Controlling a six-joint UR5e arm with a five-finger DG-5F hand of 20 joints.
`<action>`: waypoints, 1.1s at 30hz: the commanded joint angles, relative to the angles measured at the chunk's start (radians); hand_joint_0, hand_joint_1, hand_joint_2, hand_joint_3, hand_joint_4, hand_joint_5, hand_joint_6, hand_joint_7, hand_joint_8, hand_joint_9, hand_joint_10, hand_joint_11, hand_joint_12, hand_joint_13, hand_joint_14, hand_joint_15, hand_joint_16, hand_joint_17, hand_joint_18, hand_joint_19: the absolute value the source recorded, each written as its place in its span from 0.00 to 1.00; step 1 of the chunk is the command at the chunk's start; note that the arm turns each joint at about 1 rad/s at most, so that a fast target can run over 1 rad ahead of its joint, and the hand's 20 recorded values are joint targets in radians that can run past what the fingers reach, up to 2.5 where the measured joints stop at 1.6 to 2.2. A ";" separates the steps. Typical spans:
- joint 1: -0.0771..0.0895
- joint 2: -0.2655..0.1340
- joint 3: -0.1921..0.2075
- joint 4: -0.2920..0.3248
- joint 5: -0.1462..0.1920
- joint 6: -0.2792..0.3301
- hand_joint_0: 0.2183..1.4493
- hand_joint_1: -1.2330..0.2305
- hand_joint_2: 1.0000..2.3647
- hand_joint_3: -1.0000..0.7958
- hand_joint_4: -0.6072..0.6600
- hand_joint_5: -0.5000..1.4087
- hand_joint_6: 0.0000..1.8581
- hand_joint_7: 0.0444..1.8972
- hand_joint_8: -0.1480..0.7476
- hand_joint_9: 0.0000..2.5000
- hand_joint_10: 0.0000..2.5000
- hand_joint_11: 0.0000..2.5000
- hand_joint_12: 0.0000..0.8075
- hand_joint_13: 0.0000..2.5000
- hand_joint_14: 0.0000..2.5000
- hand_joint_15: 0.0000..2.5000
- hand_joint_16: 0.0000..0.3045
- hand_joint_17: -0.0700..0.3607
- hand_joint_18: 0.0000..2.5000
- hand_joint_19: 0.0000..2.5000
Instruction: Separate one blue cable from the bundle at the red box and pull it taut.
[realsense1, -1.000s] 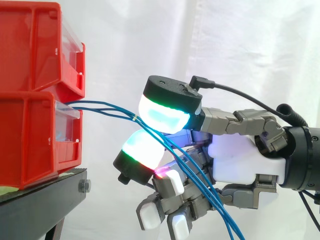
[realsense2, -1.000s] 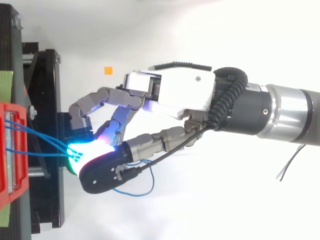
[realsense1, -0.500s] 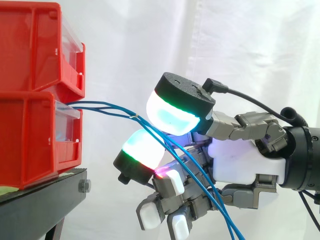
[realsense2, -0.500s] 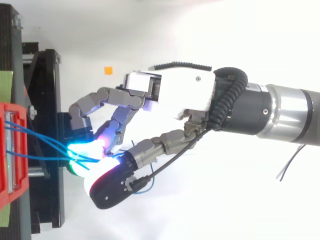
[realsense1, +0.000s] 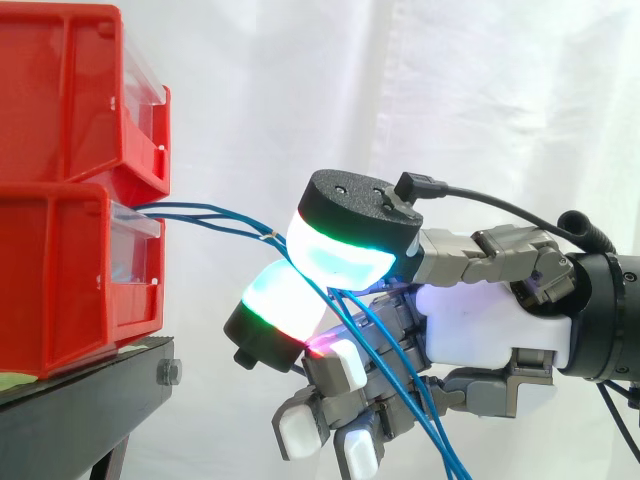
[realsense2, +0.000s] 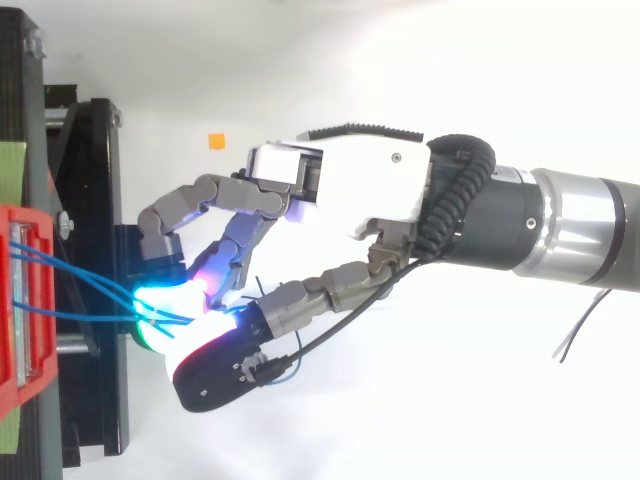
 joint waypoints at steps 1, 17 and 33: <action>0.000 0.000 0.000 0.001 0.000 0.000 0.45 0.25 0.01 0.37 0.62 0.15 0.44 0.63 0.60 0.39 0.01 0.39 0.54 0.37 0.01 0.22 0.18 0.44 0.36 0.24; 0.000 0.000 0.000 -0.001 0.000 0.000 0.53 0.22 0.01 0.34 0.65 0.14 0.46 0.64 0.58 0.34 0.01 0.41 0.52 0.34 0.01 0.23 0.17 0.44 0.31 0.26; -0.002 0.000 0.000 0.001 0.000 0.000 0.44 0.22 0.00 0.28 0.67 0.15 0.46 0.62 0.61 0.37 0.01 0.43 0.53 0.36 0.01 0.22 0.17 0.44 0.36 0.22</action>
